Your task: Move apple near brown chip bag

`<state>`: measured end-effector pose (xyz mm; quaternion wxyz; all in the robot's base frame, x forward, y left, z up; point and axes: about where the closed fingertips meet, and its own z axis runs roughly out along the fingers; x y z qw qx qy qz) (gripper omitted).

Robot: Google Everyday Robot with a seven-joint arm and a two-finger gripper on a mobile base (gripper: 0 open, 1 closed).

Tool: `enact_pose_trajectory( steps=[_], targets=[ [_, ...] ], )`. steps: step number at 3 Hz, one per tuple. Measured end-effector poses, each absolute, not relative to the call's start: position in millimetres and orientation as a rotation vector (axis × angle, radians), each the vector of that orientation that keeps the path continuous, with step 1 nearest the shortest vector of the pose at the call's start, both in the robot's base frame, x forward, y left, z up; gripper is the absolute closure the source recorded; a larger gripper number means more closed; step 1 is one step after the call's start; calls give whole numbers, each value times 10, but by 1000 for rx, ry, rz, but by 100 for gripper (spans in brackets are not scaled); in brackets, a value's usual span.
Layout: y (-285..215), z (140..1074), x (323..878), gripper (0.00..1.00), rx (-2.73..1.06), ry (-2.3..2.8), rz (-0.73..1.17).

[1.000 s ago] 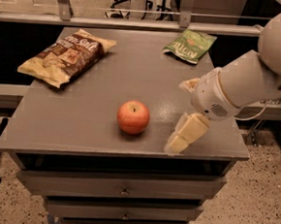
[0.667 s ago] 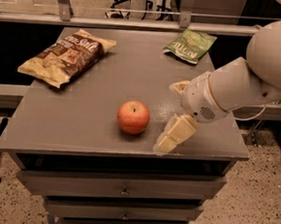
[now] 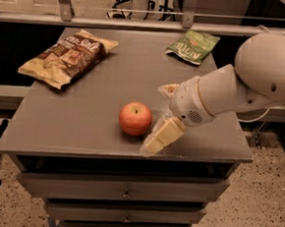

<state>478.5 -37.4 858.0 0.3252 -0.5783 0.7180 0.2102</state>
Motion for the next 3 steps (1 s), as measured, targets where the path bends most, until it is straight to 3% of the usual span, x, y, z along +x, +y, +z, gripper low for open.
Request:
enact_pose_trajectory(
  steps=[2,3],
  targets=[
    [-182,8508,4777,0,-1494,1853,598],
    [-56,8445,4780,16,-1481,1837,624]
  ],
)
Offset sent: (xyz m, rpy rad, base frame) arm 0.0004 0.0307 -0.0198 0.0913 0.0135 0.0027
